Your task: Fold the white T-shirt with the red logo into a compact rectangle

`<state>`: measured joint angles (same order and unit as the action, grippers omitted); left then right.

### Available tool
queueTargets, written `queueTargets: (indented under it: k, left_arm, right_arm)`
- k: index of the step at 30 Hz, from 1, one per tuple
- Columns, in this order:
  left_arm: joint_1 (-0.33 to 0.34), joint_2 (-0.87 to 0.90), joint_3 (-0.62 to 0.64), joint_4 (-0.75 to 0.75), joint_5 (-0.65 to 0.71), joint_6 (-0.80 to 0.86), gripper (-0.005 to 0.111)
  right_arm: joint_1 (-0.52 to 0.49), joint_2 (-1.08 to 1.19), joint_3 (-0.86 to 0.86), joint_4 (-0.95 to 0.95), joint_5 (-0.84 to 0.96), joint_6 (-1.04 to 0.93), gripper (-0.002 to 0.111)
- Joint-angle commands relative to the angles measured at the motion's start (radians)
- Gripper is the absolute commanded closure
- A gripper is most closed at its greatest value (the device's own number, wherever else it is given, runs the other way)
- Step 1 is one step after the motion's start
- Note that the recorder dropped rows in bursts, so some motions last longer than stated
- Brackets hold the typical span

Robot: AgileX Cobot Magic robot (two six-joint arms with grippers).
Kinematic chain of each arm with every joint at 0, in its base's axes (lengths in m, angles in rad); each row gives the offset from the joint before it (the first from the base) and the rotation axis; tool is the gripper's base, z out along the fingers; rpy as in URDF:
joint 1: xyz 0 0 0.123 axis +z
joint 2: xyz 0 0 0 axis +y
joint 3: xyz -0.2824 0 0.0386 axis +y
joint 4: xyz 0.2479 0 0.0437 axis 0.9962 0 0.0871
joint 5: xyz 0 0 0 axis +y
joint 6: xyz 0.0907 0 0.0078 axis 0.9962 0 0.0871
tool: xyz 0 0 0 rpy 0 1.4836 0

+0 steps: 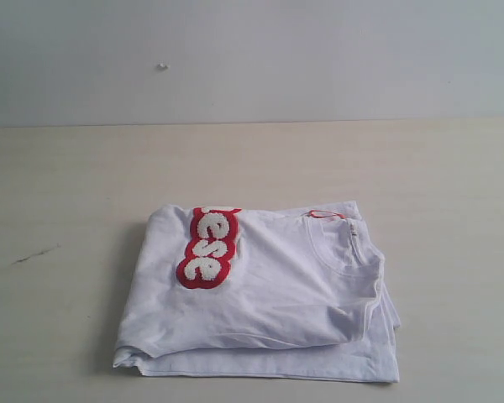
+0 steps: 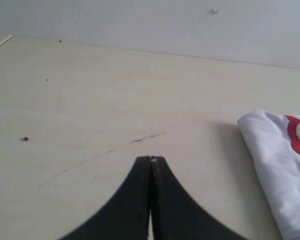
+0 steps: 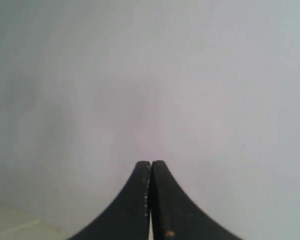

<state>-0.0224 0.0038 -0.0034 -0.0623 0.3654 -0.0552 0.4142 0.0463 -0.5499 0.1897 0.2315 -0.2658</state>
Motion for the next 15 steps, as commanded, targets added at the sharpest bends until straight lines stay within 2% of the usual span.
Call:
queueTargets:
  k: [1,6,15]
  left_arm:
    - [0.003,-0.004,0.003,-0.005,-0.010,-0.006,0.107]
    - [0.003,-0.004,0.003,-0.005,-0.010,-0.006,0.107]
    - [0.003,-0.004,0.003,-0.005,-0.010,-0.006,0.107]
  right_arm:
    - [-0.095,-0.035,0.147,-0.105,-0.288,0.008,0.108]
    - [-0.224,-0.046,0.313,-0.190,-0.448,-0.019,0.108]
    - [-0.483,-0.046,0.477,-0.163,-0.464,0.012,0.108]
